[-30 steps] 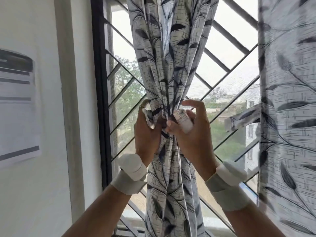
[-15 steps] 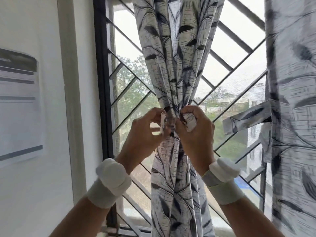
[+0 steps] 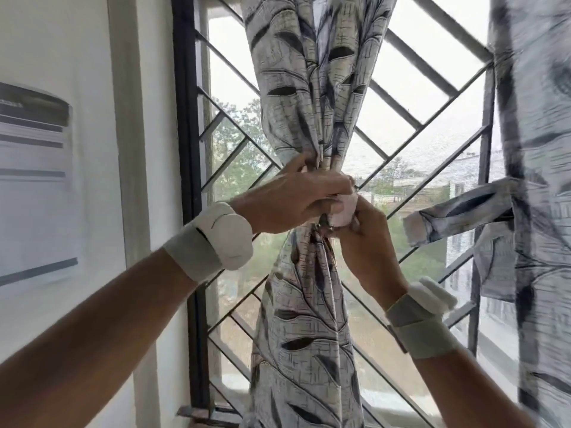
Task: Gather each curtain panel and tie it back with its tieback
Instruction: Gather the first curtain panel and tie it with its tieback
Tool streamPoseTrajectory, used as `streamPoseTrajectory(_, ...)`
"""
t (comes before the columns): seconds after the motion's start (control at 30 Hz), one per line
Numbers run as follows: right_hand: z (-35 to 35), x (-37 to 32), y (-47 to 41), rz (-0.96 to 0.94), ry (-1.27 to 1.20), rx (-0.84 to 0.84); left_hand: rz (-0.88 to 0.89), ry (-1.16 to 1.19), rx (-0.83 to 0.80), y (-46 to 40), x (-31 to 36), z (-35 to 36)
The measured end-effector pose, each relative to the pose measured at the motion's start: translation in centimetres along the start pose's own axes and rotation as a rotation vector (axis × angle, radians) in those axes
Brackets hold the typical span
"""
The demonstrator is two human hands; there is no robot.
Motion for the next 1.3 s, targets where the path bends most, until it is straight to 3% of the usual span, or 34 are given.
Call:
streamPoseTrajectory(0.1, -1.3, 0.4, 0.4, 0.123, -0.216, 0.105, -0.097, -0.102, 0.055, -0.4, -0.4, 0.0)
streamPoseTrajectory(0.2, -3.6, 0.7, 0.6, 0.118, -0.181, 0.410, -0.194, -0.127, 0.094, -0.5, -0.7, 0.3)
streamPoseTrajectory(0.27, -4.1, 1.4, 0.3, 0.084, -0.127, 0.510, -0.252, -0.120, 0.118, -0.8, -0.7, 0.3)
streamPoseTrajectory(0.4, -3.0, 1.1, 0.0, -0.059, 0.154, 0.483, -0.383, -0.053, 0.106, -1.3, -0.9, 0.7)
streamPoseTrajectory(0.53, -1.6, -0.6, 0.6, -0.255, 0.315, 0.468, -0.463, 0.163, 0.006, -1.6, -0.8, 0.6)
streamPoseTrajectory(0.8, 0.1, -0.9, 1.3, -0.377, 0.518, 0.294, -0.668, 0.495, -0.041, -0.9, -1.2, 0.3)
streamPoseTrajectory(0.9, 0.1, -0.7, 1.8, -0.362, 0.473, 0.267, -0.705, 0.587, -0.063, -0.6, -1.6, 0.3)
streamPoseTrajectory(1.0, -0.1, -0.6, 2.0, -0.342, 0.393, 0.260, -0.625, 0.560, -0.057, -0.4, -1.0, 0.2)
streamPoseTrajectory(1.13, -1.0, -0.1, 2.1, -0.273, 0.245, 0.360, -0.594, 0.585, 0.009, -0.3, -0.9, 0.9)
streamPoseTrajectory(1.3, -1.9, 1.1, 1.6, -0.075, 0.055, 0.414, -0.516, 0.435, 0.072, -0.5, 0.1, 1.5)
Point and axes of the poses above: each hand's wrist, its own y-axis away from the middle knuckle, its own z-axis out of the palm, x = y × z, the point moved 4 cm from there along -y, towards the middle knuckle, and after that the axes turned 9 degrees about -z, right-handed, at the moved point
